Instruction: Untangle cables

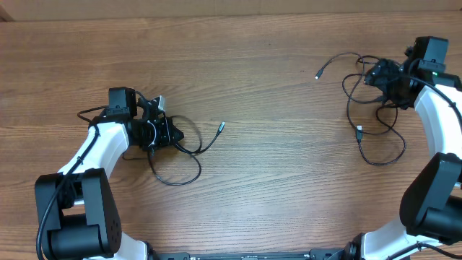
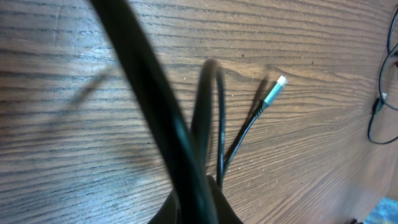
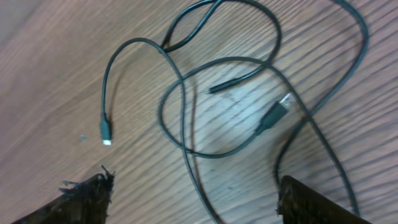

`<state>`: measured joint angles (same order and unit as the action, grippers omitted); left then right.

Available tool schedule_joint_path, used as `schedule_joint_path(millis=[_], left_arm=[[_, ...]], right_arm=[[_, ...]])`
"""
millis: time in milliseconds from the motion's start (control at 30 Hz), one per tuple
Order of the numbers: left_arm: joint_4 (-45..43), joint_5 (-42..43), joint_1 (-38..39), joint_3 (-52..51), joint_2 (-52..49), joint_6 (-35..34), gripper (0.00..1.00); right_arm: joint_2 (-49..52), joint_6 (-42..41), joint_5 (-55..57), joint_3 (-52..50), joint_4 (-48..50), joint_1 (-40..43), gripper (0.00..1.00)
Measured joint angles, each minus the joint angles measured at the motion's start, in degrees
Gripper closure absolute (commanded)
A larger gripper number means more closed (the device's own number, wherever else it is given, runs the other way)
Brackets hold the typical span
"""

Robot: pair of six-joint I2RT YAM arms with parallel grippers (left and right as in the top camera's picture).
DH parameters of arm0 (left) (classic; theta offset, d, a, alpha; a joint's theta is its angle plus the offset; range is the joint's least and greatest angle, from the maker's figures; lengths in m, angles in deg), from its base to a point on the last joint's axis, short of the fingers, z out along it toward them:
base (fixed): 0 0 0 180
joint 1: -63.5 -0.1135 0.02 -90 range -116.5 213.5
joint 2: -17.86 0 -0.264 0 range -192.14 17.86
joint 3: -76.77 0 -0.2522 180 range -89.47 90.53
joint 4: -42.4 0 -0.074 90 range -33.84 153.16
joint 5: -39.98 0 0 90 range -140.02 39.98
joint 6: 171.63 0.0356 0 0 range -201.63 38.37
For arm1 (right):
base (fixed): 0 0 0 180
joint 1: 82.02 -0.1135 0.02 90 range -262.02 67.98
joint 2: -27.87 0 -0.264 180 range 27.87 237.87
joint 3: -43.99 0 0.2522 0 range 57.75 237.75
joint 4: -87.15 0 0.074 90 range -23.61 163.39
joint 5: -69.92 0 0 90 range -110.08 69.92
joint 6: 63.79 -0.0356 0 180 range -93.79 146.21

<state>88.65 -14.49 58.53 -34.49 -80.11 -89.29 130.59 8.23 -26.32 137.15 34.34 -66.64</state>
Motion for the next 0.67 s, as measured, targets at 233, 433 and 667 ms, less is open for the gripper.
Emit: schedule_joint_path(millis=[233, 433, 667], left_arm=[[-2.82, -0.17, 0.00, -0.04, 0.00, -7.19, 0.96], [-6.64, 4.79, 0.11, -0.17, 0.00, -13.05, 0.79], [-9.68, 13.03, 1.64, -0.22, 0.00, -8.46, 0.82]], right_arm=[[0.00, -0.13, -6.86, -0.02, -1.16, -3.43, 0.07], [0.00, -0.20, -11.08, -0.02, -2.38, -10.43, 0.00], [0.00, -0.22, -12.90, -0.02, -4.11, -21.20, 0.05]])
